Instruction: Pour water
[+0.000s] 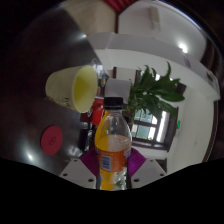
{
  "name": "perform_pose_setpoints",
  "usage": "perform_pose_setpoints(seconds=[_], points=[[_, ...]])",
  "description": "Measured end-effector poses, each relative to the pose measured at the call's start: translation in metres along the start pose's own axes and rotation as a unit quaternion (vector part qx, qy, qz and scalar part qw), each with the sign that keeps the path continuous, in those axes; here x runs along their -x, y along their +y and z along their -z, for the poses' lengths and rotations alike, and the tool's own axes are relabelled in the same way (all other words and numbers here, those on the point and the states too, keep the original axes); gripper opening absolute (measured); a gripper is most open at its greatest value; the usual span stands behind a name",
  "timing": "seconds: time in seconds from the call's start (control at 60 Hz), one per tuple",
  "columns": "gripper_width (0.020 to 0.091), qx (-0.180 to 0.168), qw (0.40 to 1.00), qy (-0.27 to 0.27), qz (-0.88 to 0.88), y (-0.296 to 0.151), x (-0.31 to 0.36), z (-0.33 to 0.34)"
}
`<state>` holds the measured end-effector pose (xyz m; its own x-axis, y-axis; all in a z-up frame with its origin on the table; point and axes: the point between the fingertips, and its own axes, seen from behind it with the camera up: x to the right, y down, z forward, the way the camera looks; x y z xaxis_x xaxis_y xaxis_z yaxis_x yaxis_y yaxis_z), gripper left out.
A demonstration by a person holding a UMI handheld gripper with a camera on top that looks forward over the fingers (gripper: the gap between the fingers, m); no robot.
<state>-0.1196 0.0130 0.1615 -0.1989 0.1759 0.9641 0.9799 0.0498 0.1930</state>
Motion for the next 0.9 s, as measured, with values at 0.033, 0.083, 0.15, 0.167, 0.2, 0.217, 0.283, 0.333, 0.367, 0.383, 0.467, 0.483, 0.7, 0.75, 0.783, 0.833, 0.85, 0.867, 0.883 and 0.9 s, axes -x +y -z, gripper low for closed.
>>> perform_pose_setpoints(seconds=[0.033,0.083,0.15,0.167,0.2,0.217,0.283,0.333,0.367,0.383,0.467,0.483,0.7,0.75,0.783,0.833,0.85,0.867,0.883,0.9], points=[[0.0342,0.004,1.000,-0.001,0.024,-0.001,0.001,-0.001],[0.0345,0.007,0.998,-0.001,0.058,-0.005,0.002,-0.003],[0.0346,0.002,0.995,0.011,0.102,-0.010,0.005,-0.011],[0.0343,0.003,0.993,0.014,0.113,-0.012,0.004,-0.011],[0.0345,0.001,0.991,0.023,0.132,-0.017,0.003,-0.012],[0.0343,0.000,0.990,0.027,0.141,-0.019,0.002,-0.012],[0.0348,-0.002,0.984,0.045,0.174,-0.020,-0.004,-0.012],[0.0347,0.000,0.981,0.058,0.187,-0.021,-0.008,-0.012],[0.0344,0.000,0.980,0.062,0.189,-0.022,-0.010,-0.011],[0.0348,0.001,0.980,0.064,0.190,-0.022,-0.011,-0.011],[0.0344,0.001,0.982,0.067,0.177,-0.020,-0.014,-0.012],[0.0348,0.001,0.983,0.069,0.171,-0.019,-0.015,-0.012],[0.0346,-0.015,0.994,0.035,-0.104,0.006,-0.037,-0.007],[0.0345,-0.031,0.977,0.015,-0.210,0.007,-0.041,-0.007],[0.0344,-0.042,0.958,0.002,-0.282,0.006,-0.047,-0.007],[0.0345,-0.064,0.922,-0.013,-0.381,0.004,-0.058,-0.004],[0.0344,-0.067,0.908,-0.012,-0.413,-0.008,-0.052,-0.005],[0.0341,-0.079,0.892,-0.023,-0.444,0.004,-0.056,-0.001],[0.0342,-0.085,0.876,-0.028,-0.474,0.003,-0.058,-0.001],[0.0342,-0.089,0.859,-0.034,-0.503,0.003,-0.060,-0.001]])
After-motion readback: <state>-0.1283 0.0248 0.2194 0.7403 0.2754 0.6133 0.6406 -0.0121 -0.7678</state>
